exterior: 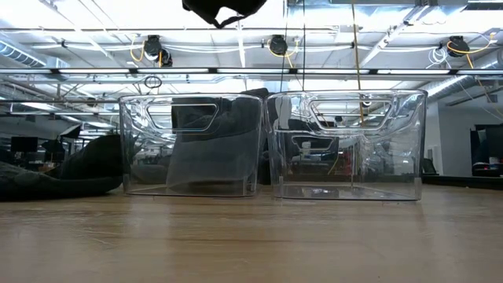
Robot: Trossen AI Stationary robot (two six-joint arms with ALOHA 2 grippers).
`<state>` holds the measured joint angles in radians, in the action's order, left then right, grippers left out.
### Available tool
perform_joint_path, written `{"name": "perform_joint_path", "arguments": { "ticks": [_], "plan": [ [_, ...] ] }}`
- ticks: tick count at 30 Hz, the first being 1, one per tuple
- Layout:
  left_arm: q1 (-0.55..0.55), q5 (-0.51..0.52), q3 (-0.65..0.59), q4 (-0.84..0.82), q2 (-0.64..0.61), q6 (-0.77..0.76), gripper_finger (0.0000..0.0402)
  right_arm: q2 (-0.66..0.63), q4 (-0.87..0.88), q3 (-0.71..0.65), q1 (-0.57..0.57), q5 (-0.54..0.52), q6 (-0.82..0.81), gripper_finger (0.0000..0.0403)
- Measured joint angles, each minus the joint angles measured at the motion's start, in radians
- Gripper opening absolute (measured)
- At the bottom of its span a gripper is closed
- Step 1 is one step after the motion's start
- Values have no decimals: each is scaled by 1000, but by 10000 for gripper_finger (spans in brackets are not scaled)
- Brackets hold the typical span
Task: Pick & Place hat
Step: Put the gray cap into the left transparent bin
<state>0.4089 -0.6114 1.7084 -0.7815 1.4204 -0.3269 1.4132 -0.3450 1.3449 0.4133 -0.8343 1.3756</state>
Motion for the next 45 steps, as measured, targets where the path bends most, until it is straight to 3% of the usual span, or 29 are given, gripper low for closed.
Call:
{"name": "perform_joint_path", "arguments": {
  "ticks": [7, 12, 20, 26, 30, 36, 45],
  "plan": [
    [2, -152, 0, 176, 0, -79, 25, 0, 36, 0, 0, -10, -155, 11],
    [2, -284, 0, 296, -1, -184, 25, 0, 37, 0, 0, -115, -236, 22],
    [55, -305, 0, 382, -11, -281, 25, 0, 54, 0, 39, -360, -300, 24],
    [132, -301, 0, 395, -29, -287, 25, 0, 93, 0, 129, -546, -426, 24],
    [167, -328, 0, 507, -34, -353, 25, 0, 97, 0, 188, -636, -510, 24],
    [193, -417, 1, 684, -36, -493, 25, 0, 115, 0, 235, -688, -616, 24],
    [170, -463, 1, 680, -48, -484, 25, -31, 114, 0, 165, -681, -790, 2]
  ]
}}
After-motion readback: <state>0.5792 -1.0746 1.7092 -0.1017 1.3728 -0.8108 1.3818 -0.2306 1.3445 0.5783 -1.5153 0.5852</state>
